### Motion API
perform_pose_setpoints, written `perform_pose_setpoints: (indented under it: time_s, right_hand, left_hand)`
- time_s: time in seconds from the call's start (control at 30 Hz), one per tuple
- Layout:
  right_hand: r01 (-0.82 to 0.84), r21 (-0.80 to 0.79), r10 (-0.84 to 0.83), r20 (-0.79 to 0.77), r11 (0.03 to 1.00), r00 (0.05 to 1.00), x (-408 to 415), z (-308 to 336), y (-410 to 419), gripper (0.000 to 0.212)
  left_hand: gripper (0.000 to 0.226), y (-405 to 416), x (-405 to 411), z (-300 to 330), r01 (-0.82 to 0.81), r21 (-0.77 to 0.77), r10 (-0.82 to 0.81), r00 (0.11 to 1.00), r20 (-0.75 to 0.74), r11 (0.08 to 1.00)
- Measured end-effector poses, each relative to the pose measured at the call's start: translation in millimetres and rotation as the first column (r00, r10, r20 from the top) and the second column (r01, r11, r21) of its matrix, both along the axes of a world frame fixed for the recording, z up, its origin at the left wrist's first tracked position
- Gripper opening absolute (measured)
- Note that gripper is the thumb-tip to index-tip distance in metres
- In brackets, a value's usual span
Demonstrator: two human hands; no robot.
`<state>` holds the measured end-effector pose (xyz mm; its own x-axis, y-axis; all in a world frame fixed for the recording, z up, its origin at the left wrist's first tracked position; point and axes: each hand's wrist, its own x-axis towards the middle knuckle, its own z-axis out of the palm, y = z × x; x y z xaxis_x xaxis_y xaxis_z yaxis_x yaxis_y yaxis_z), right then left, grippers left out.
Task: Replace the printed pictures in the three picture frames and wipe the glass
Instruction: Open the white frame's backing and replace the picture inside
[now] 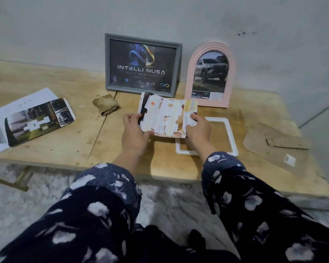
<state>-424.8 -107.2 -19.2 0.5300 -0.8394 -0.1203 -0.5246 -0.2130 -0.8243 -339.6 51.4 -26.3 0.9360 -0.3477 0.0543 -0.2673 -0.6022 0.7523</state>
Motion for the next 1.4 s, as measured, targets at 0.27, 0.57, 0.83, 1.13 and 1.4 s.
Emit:
perform_pose_setpoints:
  time_s: [0.27,0.57,0.83,1.13,1.4]
  right_hand:
    - [-0.169,-0.207,0.119,-0.235,0.964,0.965,-83,-26,-91,0.044]
    - [-0.473,-0.220,0.287,-0.560,0.853,0.777,-121,-56,-126,0.048]
    - [-0.558,-0.337,0.303,-0.576,0.759,0.759,-123,-61,-135,0.051]
    - [-0.275,-0.255,0.199,-0.287,0.927,0.937,-142,-51,-156,0.041]
    - [-0.005,-0.226,-0.098,-0.443,0.974,0.891,-230,-44,-212,0.048]
  left_hand:
    - [0.073,-78,-65,-32,0.120,0.190,-0.110,0.992,-0.064,0.974]
    - [0.054,-93,-100,-56,0.106,0.437,-0.113,0.994,-0.011,0.893]
    - [0.052,-104,-108,-57,0.087,0.562,-0.095,0.995,-0.016,0.823]
    - [0.048,-146,-122,-39,0.036,0.593,-0.102,0.992,0.080,0.804]
    - [0.042,-241,-165,-25,0.349,0.539,-0.424,0.905,0.017,0.767]
